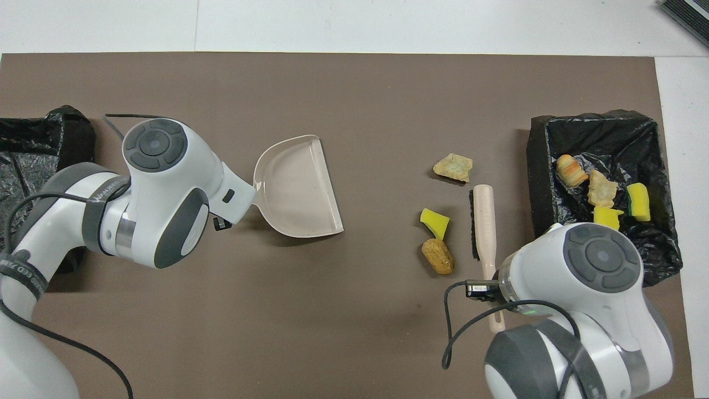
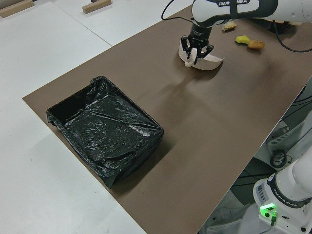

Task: Sweep and dump trash in bin
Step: 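Move the brush toward the crumbs while the left gripper brings the dustpan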

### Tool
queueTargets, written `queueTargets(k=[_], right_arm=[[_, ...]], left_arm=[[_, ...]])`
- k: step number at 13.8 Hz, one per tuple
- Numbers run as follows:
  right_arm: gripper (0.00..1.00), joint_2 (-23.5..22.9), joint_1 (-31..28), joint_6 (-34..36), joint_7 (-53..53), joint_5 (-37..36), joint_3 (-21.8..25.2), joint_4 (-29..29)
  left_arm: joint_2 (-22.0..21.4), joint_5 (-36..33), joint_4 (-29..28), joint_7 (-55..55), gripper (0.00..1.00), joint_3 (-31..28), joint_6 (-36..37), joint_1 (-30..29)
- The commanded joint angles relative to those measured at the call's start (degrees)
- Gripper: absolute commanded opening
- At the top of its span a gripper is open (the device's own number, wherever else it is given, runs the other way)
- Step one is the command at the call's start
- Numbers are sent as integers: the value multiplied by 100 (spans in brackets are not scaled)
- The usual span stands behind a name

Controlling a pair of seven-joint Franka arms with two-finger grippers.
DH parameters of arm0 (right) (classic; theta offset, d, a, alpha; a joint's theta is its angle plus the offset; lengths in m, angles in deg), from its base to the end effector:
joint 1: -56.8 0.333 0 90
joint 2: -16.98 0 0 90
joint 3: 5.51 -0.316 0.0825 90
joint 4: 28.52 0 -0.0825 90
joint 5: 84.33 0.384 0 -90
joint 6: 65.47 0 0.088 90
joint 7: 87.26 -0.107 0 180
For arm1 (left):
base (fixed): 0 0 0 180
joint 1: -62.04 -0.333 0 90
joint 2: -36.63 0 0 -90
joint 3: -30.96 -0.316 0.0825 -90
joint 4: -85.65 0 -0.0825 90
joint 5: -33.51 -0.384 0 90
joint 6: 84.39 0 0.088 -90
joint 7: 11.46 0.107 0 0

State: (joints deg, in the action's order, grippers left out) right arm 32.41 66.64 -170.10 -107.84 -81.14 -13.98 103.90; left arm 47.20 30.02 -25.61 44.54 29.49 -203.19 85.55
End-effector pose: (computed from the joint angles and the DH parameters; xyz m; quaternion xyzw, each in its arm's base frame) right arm 0.4144 0.1436 0.4341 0.9934 -0.0344 -0.1048 0.0298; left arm 0.5489 -0.2194 0.3847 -0.7665 0.6411 0.0336 0.0197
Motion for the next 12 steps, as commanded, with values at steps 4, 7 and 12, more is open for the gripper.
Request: queueTargets(k=[4, 7, 12], right_arm=[[0, 340, 193, -855, 20, 42, -102, 997], [0, -431, 544, -1644, -496, 33, -111, 909], [0, -1830, 1011, -1790, -596, -28, -137, -503]], left_arm=[[-512, -302, -642, -484, 0, -72, -91, 434], [-600, -302, -800, -485, 0, -55, -108, 460], [-512, -302, -914, -608, 0, -55, -415, 549]])
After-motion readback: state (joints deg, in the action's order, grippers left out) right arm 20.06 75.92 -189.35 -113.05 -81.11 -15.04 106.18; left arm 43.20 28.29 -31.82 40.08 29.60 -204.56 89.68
